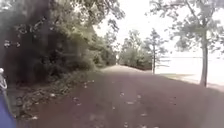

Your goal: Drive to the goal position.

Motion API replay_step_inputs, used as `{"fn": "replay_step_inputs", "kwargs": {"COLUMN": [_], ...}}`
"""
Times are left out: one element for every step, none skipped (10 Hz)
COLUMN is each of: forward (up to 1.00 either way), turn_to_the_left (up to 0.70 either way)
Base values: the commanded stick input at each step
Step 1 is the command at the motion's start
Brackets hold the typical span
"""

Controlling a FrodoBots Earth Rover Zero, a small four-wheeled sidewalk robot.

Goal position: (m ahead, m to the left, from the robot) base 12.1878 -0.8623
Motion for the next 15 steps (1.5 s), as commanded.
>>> {"fn": "replay_step_inputs", "kwargs": {"forward": [0.70,0.70,0.70,0.70,0.70,0.70,0.70,0.70,0.70,0.70,0.70,0.70,0.70,0.70,0.70], "turn_to_the_left": [-0.03,-0.03,-0.03,-0.03,-0.03,-0.03,-0.03,-0.03,-0.03,-0.03,-0.03,-0.03,-0.03,-0.03,-0.03]}}
